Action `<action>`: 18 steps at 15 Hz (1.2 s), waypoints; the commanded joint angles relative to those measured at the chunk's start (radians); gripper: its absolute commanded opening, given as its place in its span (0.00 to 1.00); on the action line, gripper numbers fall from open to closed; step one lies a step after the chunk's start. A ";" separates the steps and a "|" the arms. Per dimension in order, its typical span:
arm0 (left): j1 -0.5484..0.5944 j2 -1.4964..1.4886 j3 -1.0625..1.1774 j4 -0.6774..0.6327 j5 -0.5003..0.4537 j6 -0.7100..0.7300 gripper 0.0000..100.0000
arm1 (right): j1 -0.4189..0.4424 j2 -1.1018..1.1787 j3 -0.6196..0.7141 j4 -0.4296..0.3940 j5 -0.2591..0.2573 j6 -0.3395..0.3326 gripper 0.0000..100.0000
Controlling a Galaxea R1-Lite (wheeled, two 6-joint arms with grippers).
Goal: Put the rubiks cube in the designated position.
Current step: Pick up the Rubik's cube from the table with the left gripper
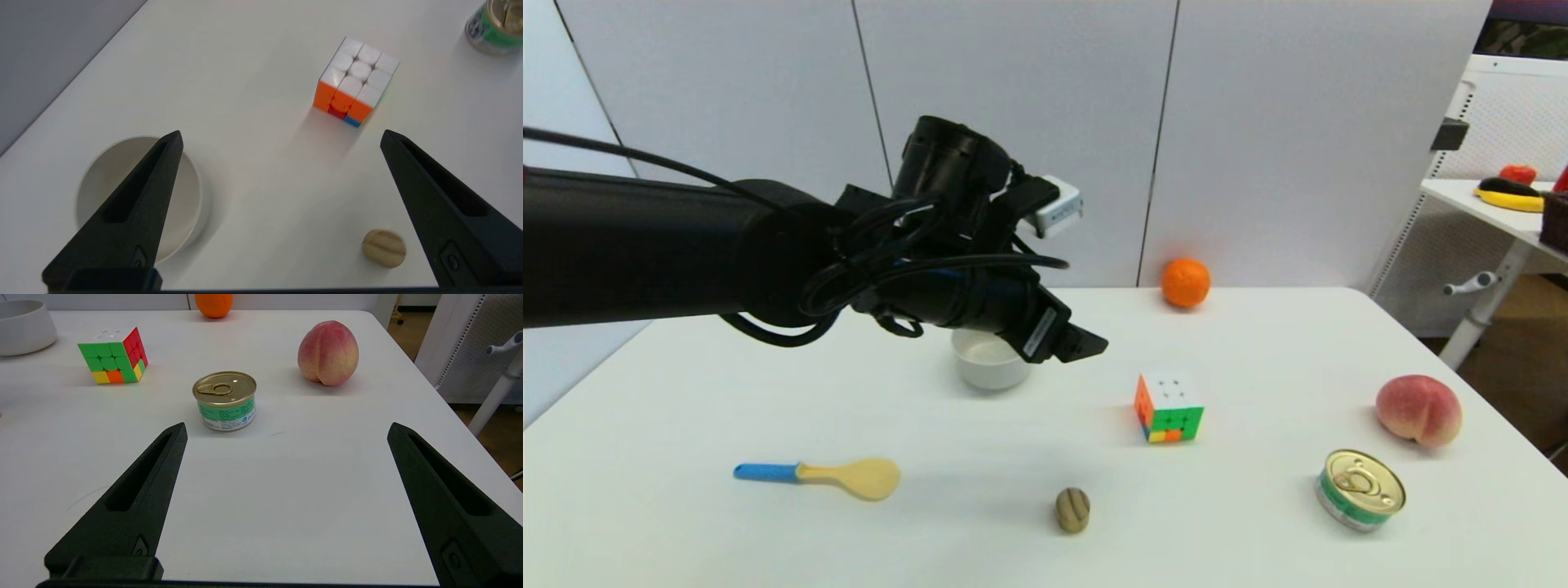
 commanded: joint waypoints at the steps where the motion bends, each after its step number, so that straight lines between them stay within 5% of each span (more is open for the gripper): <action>1: -0.081 0.085 -0.139 0.058 0.068 -0.140 1.00 | 0.000 0.001 0.000 0.000 0.000 -0.001 1.00; 5: -0.116 0.180 -0.265 0.060 0.183 -0.266 1.00 | 0.000 0.001 0.000 0.000 0.000 0.001 1.00; 10: -0.146 0.272 -0.446 0.228 0.189 -0.322 1.00 | -0.001 0.001 0.000 0.000 0.000 0.001 1.00; 16: -0.164 0.268 -0.451 0.257 0.197 -0.325 1.00 | -0.001 0.001 0.000 0.000 0.000 0.001 1.00; 18: -0.185 0.268 -0.451 0.259 0.266 -0.361 1.00 | 0.000 0.001 0.000 0.000 0.000 0.001 1.00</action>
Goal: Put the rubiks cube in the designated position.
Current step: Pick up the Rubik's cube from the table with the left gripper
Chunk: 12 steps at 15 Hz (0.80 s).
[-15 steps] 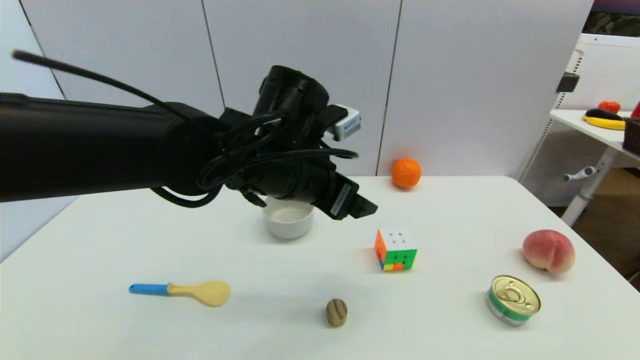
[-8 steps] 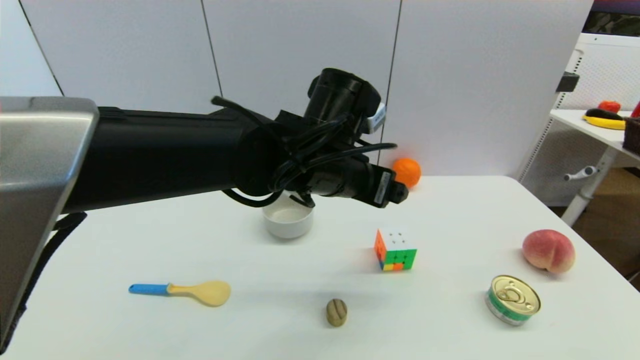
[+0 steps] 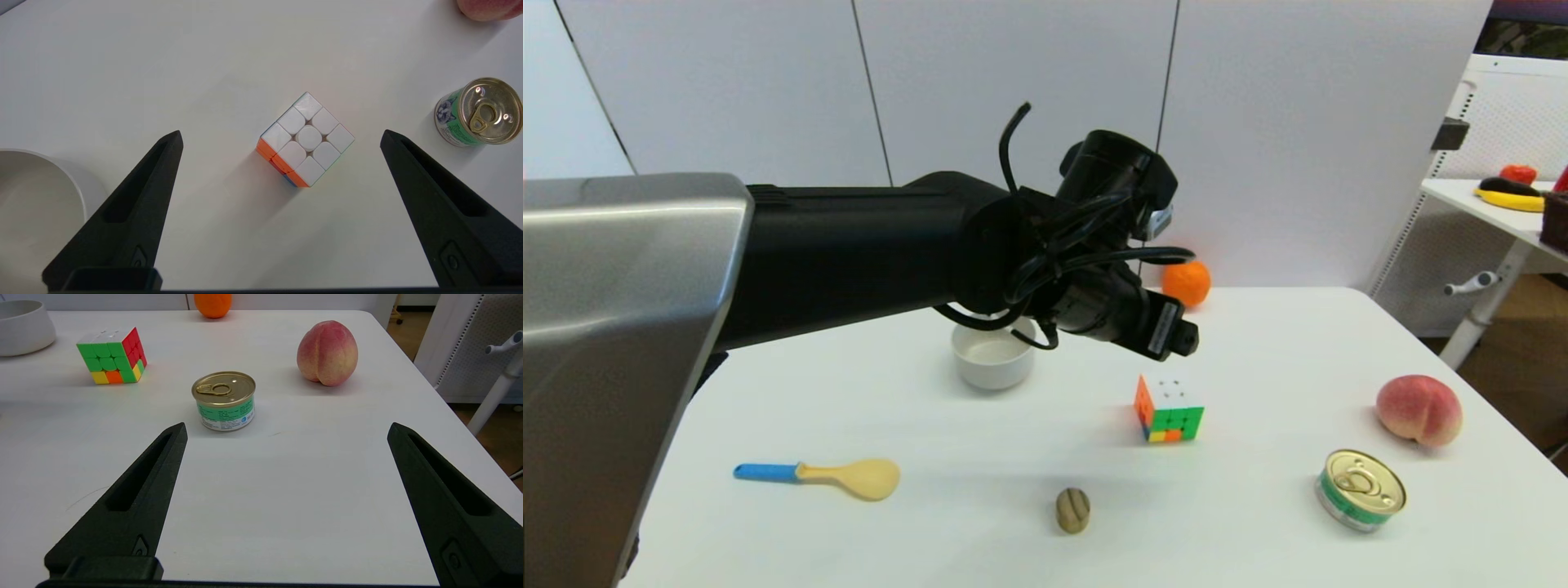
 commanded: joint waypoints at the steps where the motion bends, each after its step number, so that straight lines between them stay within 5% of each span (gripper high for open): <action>1: -0.042 -0.002 0.000 0.002 0.127 -0.068 1.00 | 0.000 0.001 0.000 0.000 0.000 -0.001 1.00; 3: -0.070 0.016 0.000 0.000 0.243 -0.143 1.00 | 0.001 0.001 0.000 0.000 0.000 -0.001 1.00; 8: -0.125 0.075 0.000 -0.001 0.263 -0.364 1.00 | 0.000 0.001 0.000 0.000 0.000 0.001 1.00; 12: -0.142 0.119 -0.002 -0.006 0.332 -0.399 1.00 | 0.001 0.001 0.000 0.000 0.000 -0.001 1.00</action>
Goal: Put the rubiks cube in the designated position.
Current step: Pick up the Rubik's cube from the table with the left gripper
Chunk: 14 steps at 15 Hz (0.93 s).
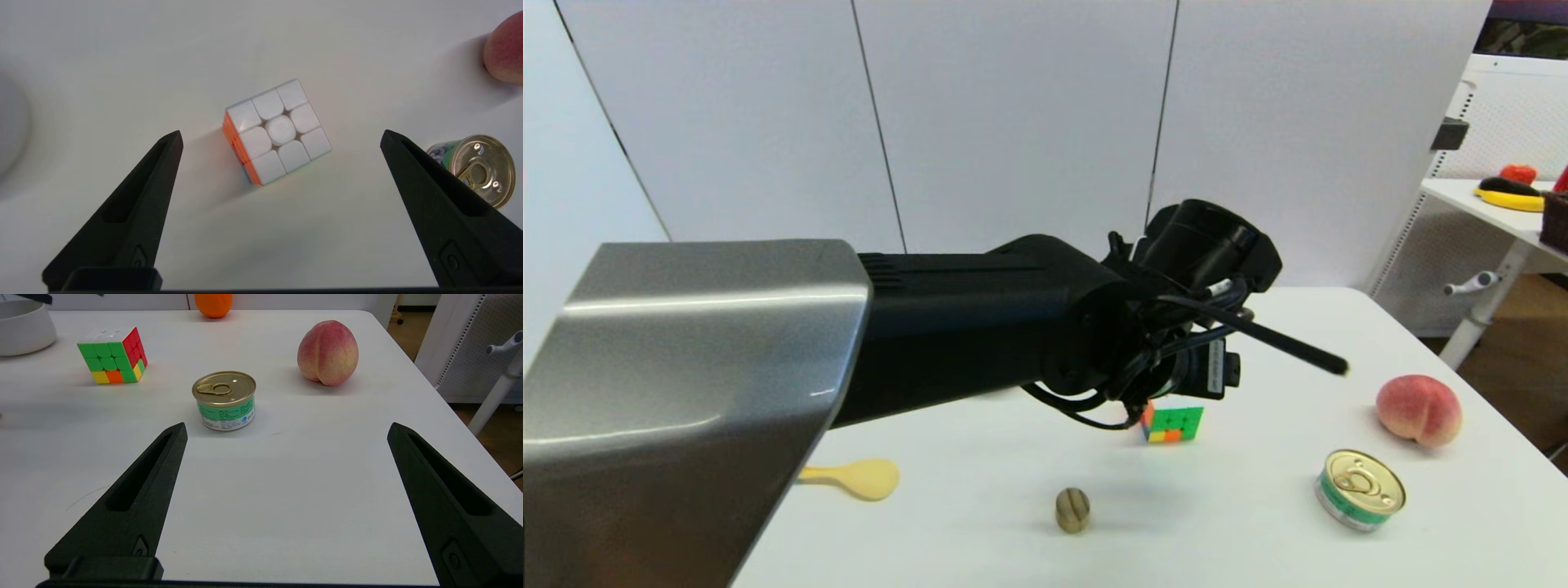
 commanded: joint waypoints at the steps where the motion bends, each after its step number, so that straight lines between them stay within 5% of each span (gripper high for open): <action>1: -0.013 0.052 -0.001 0.000 0.108 -0.015 1.00 | 0.000 0.001 0.000 0.000 0.000 0.000 1.00; 4: -0.016 0.069 -0.003 0.002 0.205 -0.050 1.00 | 0.000 0.001 0.000 0.000 0.000 0.000 1.00; 14: -0.043 0.092 -0.006 -0.049 0.203 -0.112 1.00 | -0.001 0.001 0.000 0.000 0.000 0.000 1.00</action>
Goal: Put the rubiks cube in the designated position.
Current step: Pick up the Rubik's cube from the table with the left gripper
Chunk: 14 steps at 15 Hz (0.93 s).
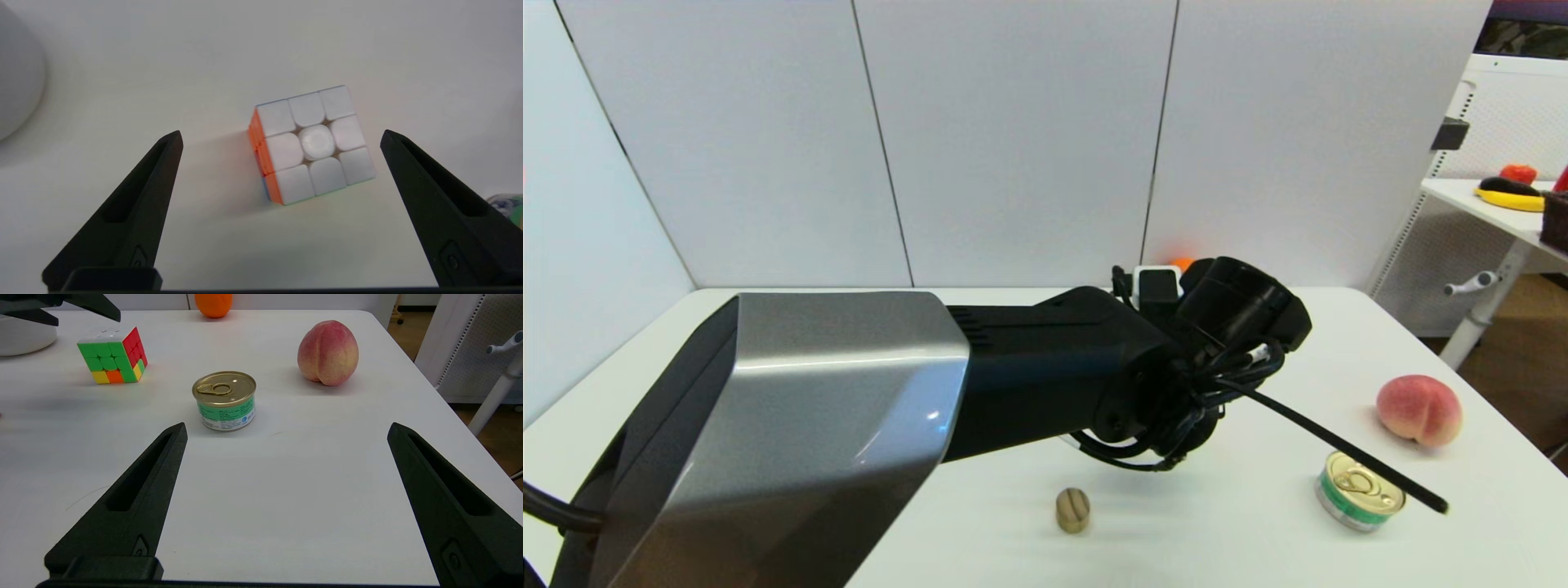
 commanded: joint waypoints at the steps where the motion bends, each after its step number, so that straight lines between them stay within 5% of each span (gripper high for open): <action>1: -0.011 0.019 0.000 -0.027 0.001 -0.001 1.00 | 0.001 0.001 0.000 0.000 0.000 0.001 1.00; 14: -0.020 0.067 -0.011 -0.084 0.001 -0.001 1.00 | 0.001 0.001 0.000 0.000 0.000 0.001 1.00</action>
